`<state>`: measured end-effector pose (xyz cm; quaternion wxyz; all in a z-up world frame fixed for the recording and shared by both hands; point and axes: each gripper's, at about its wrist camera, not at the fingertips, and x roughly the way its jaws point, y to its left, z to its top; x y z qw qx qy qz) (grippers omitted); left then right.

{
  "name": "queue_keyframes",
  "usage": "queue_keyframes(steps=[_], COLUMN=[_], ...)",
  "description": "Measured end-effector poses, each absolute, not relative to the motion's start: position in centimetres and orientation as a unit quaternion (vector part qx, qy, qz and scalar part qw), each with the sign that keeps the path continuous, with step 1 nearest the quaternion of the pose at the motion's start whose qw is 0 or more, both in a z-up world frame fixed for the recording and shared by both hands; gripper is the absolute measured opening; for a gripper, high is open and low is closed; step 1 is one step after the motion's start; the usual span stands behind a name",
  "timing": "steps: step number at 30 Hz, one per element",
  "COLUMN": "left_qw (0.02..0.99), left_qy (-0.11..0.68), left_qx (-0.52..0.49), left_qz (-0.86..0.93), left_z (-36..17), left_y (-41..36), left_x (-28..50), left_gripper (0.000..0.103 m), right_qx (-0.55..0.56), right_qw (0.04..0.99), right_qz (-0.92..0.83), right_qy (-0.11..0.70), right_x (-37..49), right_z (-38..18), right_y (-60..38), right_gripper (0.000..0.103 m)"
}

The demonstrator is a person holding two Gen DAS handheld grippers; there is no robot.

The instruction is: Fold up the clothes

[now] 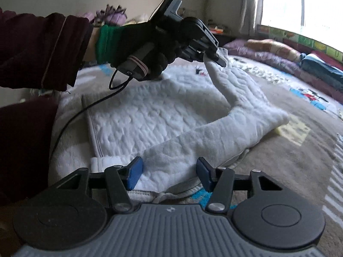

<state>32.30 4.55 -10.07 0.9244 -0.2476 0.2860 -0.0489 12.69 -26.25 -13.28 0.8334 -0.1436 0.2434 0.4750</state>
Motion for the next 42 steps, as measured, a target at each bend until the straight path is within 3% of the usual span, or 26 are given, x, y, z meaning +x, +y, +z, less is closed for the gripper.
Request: queue_keyframes(steps=[15,24,34,36,38,42], left_qw=[0.91,0.898,0.896,0.898,0.905,0.908], left_qy=[0.297,0.314,0.289,0.281,0.275,0.282], left_qx=[-0.284,-0.3,-0.331,-0.333,-0.319,-0.304], left_qz=[-0.064,-0.066,-0.067,-0.065,-0.061,-0.054], left_z=[-12.6,-12.9,-13.0,-13.0,-12.8,-13.0], left_y=[6.2,6.7,8.4,8.7,8.6,8.5], left_x=[32.1,30.6,30.1,29.5,28.7,27.6], left_gripper=[0.008,0.009,0.017,0.017,0.009,0.008], right_qx=[-0.113,-0.154,-0.081,-0.064,-0.064,-0.047], right_qw=[0.867,0.847,0.878,0.878,0.877,0.87], right_qz=[0.445,0.444,0.414,0.413,0.406,0.407], right_qy=[0.194,0.249,0.225,0.235,0.248,0.273], right_x=[16.9,19.9,24.9,26.4,27.5,29.5], right_z=[-11.3,-13.4,-11.4,-12.1,-12.9,-13.7], right_y=[-27.3,-23.9,-25.9,-25.7,-25.1,-24.6], right_gripper=[0.056,0.056,0.055,0.055,0.056,0.06])
